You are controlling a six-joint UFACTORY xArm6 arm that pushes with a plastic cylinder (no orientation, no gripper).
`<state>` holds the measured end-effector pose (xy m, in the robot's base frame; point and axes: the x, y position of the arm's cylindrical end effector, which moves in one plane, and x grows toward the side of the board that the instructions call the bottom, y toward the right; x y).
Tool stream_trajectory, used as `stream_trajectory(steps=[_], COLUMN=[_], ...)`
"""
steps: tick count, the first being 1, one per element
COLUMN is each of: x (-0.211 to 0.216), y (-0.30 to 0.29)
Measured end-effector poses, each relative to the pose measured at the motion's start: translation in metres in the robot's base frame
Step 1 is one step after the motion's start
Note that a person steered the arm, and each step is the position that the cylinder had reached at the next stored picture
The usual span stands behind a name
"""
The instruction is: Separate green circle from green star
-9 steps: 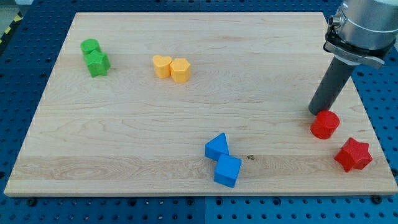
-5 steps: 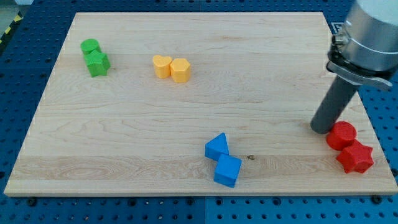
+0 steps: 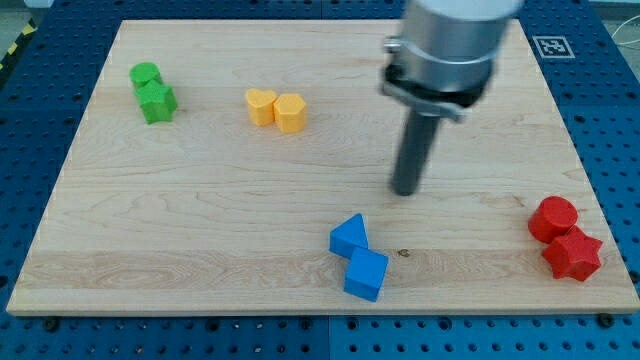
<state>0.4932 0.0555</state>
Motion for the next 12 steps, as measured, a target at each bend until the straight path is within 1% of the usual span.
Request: stream_trajectory(steps=[1, 2, 3, 4, 5, 6, 7, 8, 9, 11, 12], x=[-0.01, -0.031, -0.092, -0.132, -0.164, -0.186, -0.166, -0.136, -0.132, -0.14, -0.166], y=[-0.113, -0.228, -0.3, -0.344, -0.342, -0.311, -0.283, -0.286, -0.272, -0.221, -0.212])
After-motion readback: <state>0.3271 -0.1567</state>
